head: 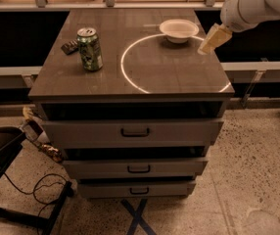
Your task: Move paper bowl near green can
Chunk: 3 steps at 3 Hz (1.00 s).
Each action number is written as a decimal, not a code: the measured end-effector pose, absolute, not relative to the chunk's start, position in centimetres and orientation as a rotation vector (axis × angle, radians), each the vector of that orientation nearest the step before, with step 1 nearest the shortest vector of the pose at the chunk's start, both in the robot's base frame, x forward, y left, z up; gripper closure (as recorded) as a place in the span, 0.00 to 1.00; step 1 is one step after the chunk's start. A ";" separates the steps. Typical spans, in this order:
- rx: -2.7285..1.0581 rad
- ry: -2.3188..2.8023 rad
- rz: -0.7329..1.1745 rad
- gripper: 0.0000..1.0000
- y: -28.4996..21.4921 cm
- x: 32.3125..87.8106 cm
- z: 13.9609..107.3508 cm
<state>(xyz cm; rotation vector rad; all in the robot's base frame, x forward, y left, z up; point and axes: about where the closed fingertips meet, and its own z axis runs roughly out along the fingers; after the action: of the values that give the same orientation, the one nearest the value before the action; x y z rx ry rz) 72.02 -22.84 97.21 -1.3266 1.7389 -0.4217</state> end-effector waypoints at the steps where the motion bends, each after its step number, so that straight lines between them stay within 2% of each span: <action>1: -1.321 1.753 -0.390 0.00 -23.0 76.1 95.4; 3: -1.265 1.775 -0.281 0.00 -23.2 82.4 92.2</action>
Offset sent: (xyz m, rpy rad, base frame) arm 0.1232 -0.0194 -0.0479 0.1177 0.0627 -0.0168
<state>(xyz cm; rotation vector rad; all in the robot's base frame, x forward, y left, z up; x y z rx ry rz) 82.36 -23.16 92.22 -1.2654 1.7749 -0.2810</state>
